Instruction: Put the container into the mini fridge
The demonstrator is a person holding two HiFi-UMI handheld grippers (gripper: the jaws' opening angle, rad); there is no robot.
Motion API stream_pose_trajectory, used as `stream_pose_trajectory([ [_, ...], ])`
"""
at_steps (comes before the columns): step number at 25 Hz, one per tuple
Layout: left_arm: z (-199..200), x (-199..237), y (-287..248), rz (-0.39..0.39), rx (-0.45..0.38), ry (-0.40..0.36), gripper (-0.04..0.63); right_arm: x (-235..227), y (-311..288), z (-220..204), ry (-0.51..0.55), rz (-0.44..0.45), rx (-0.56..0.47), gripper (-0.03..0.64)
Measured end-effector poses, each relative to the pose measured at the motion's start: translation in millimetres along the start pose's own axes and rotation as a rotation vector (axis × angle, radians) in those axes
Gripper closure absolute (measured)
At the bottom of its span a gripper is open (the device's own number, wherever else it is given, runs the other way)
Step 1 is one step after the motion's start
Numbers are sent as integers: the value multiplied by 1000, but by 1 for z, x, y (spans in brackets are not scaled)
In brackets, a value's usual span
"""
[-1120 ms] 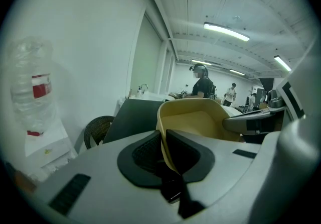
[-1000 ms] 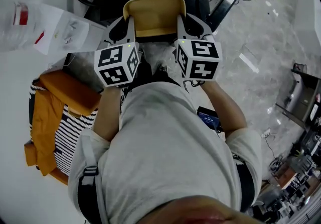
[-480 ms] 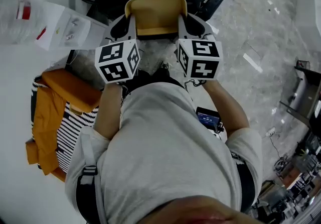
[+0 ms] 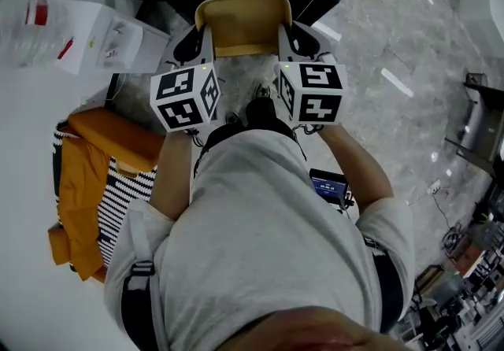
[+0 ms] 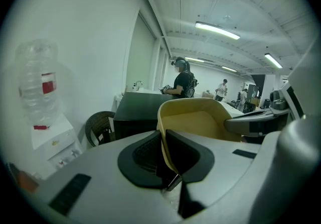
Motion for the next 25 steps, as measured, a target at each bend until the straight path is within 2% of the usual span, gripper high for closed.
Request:
stream_pose_trajectory([
  [6,-34,12,42,-33,19,5,555,39,26,-39,-5,-28,15,560],
  [11,-62,7,63,-79,39,11,555,52,49,-69,-16,-74,28,560],
  [19,-83,-30,71,-139,67,13,555,34,83,-97,-31,-126,55,560],
  [25,-80,-62,68,-109,78,8,555,5,97,-97,-11,-91,60,558],
])
Point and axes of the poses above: the fingertips, and each gripper's own axes: y backward along the fingers, x to its left, z out of its top, the point moved 2 cm from there along y, backward along the fingers, and after that the axes turned 8 degrees about -y, right-handed, at the moved point
